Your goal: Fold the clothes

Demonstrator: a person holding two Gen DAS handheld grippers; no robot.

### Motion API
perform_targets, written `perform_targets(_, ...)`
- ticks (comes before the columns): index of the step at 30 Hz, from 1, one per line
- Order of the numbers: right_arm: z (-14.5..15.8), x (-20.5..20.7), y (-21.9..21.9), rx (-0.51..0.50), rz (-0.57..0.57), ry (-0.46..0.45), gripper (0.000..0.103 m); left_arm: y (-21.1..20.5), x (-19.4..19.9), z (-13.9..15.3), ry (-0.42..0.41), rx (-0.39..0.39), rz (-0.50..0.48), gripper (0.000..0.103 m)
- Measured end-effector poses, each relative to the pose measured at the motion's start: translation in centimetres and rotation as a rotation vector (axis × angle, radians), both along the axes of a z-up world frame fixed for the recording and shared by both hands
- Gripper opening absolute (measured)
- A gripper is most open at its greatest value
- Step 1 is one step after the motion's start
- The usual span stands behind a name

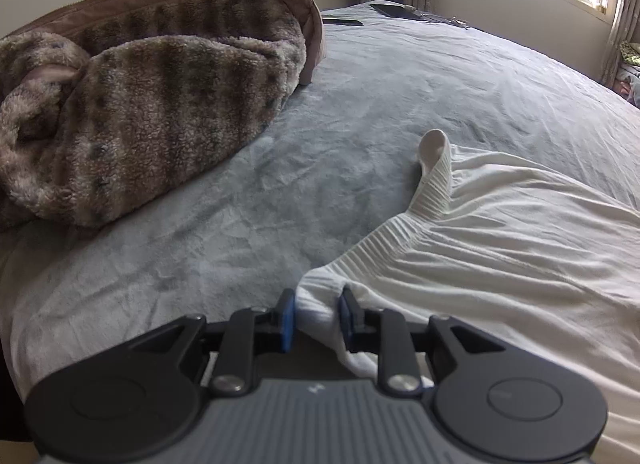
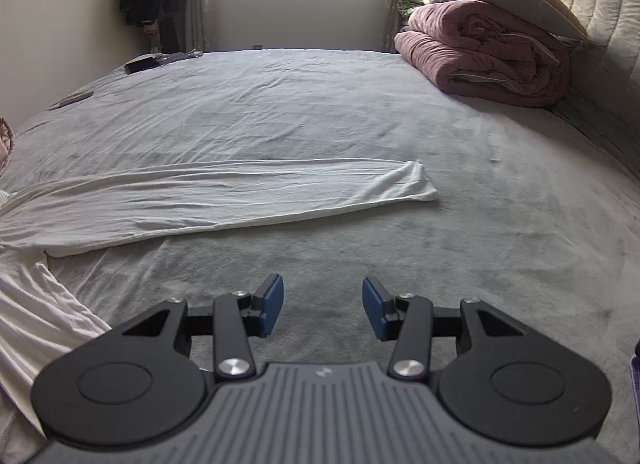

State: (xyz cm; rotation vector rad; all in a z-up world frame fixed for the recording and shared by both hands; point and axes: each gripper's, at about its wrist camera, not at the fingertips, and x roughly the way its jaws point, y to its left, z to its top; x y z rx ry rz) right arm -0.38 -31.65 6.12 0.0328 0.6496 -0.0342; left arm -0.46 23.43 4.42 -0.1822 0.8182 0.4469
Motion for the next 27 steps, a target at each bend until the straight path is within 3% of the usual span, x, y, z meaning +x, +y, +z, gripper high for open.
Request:
perform_targets(7, -0.6, -7.2, -8.7, 0.271, -0.345, 0.030, 0.049, 1.0, -0.4, -0.1, -0.017, -0.084, 0.013, 0.026)
perform_targets(10, -0.9, -9.1, -10.7, 0.332, -0.479, 0.042, 0.049, 1.0, -0.4, -0.1, -0.019, -0.096, 0.013, 0.026)
perform_targets(13, -1.1, -9.9, -11.4, 0.398, -0.516, 0.053, 0.049, 1.0, -0.6, -0.1, -0.021, -0.109, 0.010, 0.026)
perform_targets(18, -2.8, -10.1, -11.3, 0.498, -0.544, 0.192, 0.049, 1.5, -1.2, -0.1, -0.033, -0.130, -0.003, 0.027)
perform_targets(23, -2.8, -11.2, -10.3, 0.434, -0.610, 0.204, 0.048, 1.6, -1.5, -0.2, -0.045, -0.132, -0.014, 0.028)
perform_targets(27, -3.5, -11.5, -10.3, 0.440, -0.634, 0.201, 0.049, 1.3, -1.6, -0.2, -0.045, -0.116, -0.015, 0.028)
